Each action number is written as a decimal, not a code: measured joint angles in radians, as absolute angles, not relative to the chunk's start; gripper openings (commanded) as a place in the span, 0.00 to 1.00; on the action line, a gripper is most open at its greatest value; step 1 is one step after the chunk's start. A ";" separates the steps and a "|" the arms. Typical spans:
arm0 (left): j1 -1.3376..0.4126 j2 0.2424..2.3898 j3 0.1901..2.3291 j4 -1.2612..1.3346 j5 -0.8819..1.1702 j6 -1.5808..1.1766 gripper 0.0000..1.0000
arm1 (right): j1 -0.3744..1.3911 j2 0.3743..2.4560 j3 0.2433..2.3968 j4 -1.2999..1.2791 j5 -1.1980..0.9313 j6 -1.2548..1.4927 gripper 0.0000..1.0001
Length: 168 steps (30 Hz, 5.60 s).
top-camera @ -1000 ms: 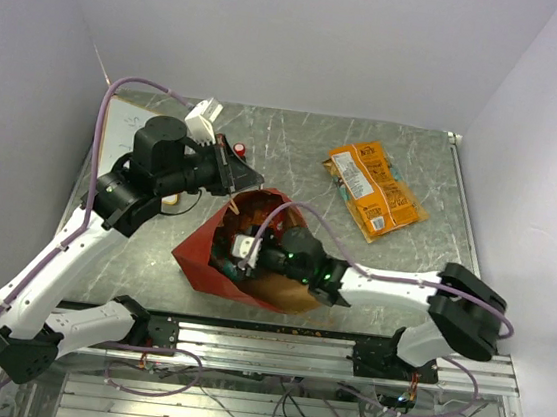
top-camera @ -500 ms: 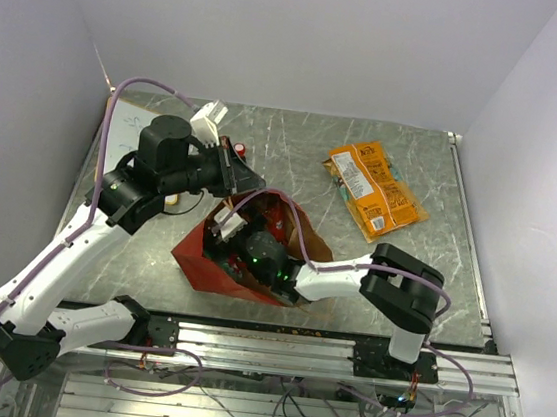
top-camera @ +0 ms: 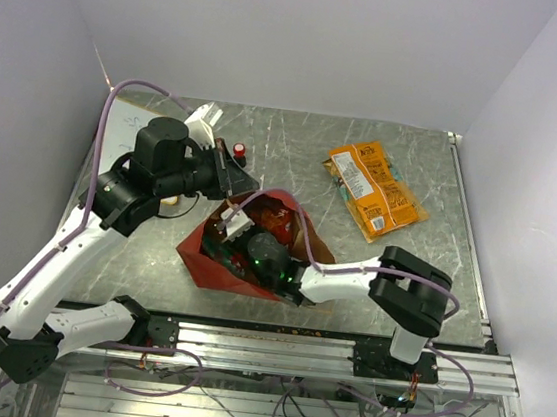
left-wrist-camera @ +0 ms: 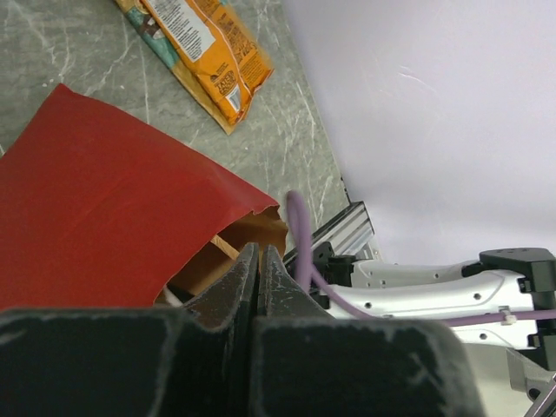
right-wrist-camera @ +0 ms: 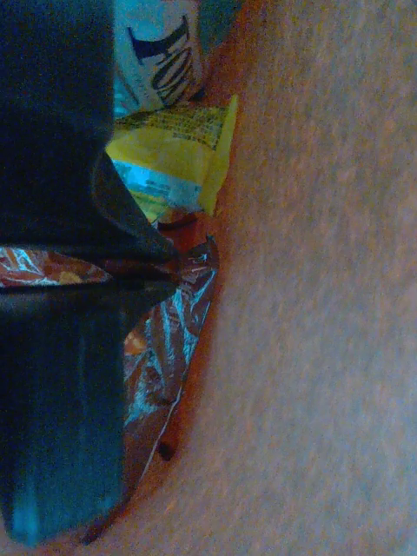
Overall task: Take the snacks out of the paper bag
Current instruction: Take out the snack from the paper bag, then place the snack at the center of the board, then adjust the paper bag at the center of the board.
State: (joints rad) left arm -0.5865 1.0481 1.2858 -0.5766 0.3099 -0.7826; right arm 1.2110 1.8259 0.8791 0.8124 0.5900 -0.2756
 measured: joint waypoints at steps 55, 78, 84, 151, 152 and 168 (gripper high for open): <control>-0.586 1.129 1.402 -0.646 0.226 -0.785 0.07 | 1.199 1.069 1.513 0.018 0.651 -0.239 0.00; -0.476 1.321 1.578 -0.813 0.356 -0.511 0.07 | 0.257 1.290 0.955 0.218 0.371 -0.510 0.00; -0.398 1.375 1.579 -0.813 0.416 -0.481 0.07 | 0.118 1.341 0.957 0.249 0.233 -0.636 0.00; -0.945 1.152 1.056 -0.219 0.361 -0.957 0.07 | 0.446 0.687 0.806 -0.381 -0.785 -0.407 0.73; -0.953 1.141 1.035 -0.210 0.344 -0.966 0.07 | 0.456 0.681 0.809 -0.419 -0.786 -0.445 0.73; -1.224 1.318 1.145 -0.266 0.166 -0.981 0.07 | 0.559 0.625 0.822 -0.699 -0.552 -0.816 0.74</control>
